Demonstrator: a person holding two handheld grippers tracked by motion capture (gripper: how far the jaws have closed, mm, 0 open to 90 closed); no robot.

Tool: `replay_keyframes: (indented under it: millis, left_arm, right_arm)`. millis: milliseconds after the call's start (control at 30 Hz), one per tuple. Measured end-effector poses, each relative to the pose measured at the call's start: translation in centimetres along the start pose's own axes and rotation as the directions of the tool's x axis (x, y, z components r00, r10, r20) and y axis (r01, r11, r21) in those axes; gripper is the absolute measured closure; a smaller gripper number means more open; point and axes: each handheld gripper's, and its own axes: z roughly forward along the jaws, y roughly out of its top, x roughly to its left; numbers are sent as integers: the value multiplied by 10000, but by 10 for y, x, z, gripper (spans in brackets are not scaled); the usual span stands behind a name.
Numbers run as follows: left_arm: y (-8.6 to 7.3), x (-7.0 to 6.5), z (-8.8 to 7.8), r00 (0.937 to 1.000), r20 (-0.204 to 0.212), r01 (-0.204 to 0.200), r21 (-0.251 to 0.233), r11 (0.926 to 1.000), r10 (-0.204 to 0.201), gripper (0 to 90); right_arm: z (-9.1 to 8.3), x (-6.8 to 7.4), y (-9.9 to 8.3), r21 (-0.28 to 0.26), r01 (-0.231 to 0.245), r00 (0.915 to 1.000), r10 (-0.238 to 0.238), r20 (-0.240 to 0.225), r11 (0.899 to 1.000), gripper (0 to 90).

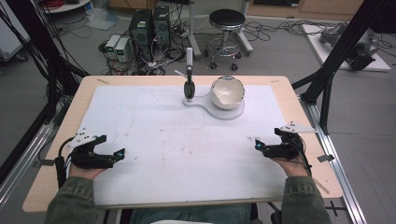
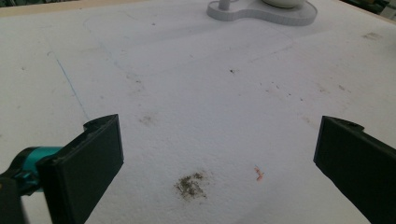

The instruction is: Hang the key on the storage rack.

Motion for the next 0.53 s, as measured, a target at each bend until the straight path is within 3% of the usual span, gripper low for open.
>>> replay_keyframes:
  millis: [267,533]
  left_arm:
    - [-2,0,0,10000,30,-32,103,9999,32,19]
    - [-2,1,2,9999,159,-17,9,10000,17,19]
  right_arm:
    - [-7,1,-20,-863,89,9998,-75,165,9962,6]
    - [-13,-2,-20,-1377,-218,9983,291,508,9902,6]
